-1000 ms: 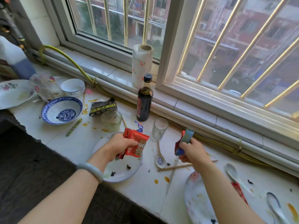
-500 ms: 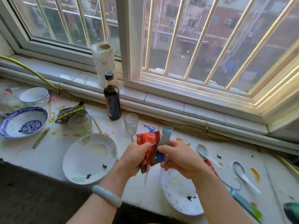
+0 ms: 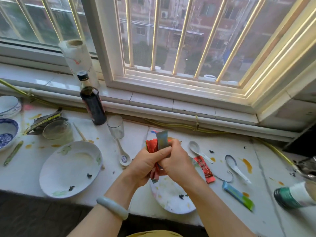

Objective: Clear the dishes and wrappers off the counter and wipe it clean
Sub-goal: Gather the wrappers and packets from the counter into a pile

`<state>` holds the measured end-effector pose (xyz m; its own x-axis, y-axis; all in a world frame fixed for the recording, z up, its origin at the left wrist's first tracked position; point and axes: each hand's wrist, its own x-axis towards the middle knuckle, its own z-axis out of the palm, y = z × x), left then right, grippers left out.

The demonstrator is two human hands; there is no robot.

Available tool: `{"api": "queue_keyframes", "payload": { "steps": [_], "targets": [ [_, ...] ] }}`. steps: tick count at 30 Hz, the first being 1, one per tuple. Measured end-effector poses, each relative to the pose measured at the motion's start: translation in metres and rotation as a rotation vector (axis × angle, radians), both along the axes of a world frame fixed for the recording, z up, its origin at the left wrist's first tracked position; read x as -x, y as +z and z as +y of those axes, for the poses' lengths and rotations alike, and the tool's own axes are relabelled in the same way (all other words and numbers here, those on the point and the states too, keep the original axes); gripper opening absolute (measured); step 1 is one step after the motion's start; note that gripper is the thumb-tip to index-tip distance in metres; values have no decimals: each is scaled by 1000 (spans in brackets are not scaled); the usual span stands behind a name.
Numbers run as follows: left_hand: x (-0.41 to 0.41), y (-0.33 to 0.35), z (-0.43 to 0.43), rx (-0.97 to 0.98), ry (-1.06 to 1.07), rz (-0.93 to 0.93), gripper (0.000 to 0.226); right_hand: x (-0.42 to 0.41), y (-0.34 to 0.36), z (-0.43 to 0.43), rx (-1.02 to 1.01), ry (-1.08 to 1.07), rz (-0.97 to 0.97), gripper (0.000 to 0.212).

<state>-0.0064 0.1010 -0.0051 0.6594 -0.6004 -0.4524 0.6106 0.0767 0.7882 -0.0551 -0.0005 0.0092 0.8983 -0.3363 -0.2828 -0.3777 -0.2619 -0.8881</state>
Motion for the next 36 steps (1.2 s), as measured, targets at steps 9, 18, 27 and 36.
{"api": "queue_keyframes", "payload": {
  "steps": [9,18,27,36],
  "targets": [
    [2,-3,-21,-14,137,223,17,19,-14,-3,107,-95,-223,43],
    [3,-16,-29,71,179,431,18,34,-15,-24,-24,-198,-138,18],
    [9,-24,-36,-45,185,451,17,75,-40,-89,-807,-703,23,15],
    [19,-21,-51,-99,147,429,12,116,-91,-158,551,-361,566,37]
  ]
}}
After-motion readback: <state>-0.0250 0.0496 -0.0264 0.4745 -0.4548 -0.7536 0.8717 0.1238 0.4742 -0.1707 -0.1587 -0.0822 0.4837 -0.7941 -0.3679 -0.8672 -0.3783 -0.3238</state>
